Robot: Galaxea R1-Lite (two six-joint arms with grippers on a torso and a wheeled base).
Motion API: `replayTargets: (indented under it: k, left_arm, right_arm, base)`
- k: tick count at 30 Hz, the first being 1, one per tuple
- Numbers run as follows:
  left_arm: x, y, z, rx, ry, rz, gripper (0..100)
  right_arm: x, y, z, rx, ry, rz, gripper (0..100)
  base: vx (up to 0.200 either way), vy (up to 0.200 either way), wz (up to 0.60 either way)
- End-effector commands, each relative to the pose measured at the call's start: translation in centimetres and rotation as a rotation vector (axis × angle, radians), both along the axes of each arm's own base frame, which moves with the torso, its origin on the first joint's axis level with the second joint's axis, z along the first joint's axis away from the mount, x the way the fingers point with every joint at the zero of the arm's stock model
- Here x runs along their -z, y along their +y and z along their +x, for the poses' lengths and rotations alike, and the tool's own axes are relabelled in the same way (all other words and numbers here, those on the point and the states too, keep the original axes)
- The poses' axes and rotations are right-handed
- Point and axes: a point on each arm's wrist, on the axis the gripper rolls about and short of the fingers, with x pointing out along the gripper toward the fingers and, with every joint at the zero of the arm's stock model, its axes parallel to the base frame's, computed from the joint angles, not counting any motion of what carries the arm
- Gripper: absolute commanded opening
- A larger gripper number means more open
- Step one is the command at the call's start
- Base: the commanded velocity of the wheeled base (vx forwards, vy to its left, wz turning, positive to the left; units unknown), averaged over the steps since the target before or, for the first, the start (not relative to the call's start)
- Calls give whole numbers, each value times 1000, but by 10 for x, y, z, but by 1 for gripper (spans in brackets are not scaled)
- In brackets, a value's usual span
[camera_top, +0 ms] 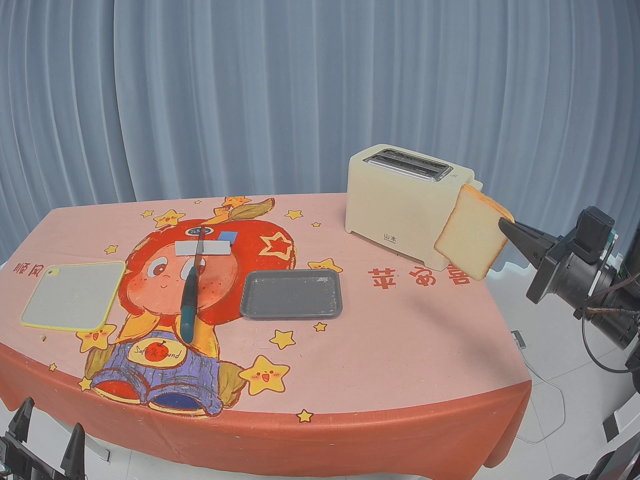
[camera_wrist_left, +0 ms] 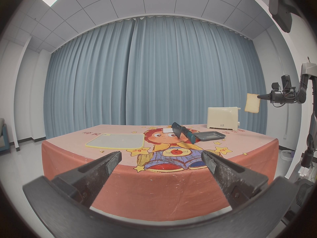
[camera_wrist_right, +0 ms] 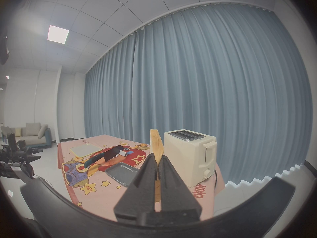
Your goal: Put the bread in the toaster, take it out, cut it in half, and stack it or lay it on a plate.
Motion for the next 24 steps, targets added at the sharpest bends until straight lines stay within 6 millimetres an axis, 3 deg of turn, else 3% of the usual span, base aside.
replayTargets:
  k: [1,24]
  left_arm:
    - [5,0,0,0,1,0,100]
    - [5,0,0,-2,1,-3,100]
  right_arm:
    - [-1,-3,-3,31,-6,-1,0]
    - [-3,-14,-30,46,32,-61,0]
  base:
    - [0,0,0]
    - [0,0,0]
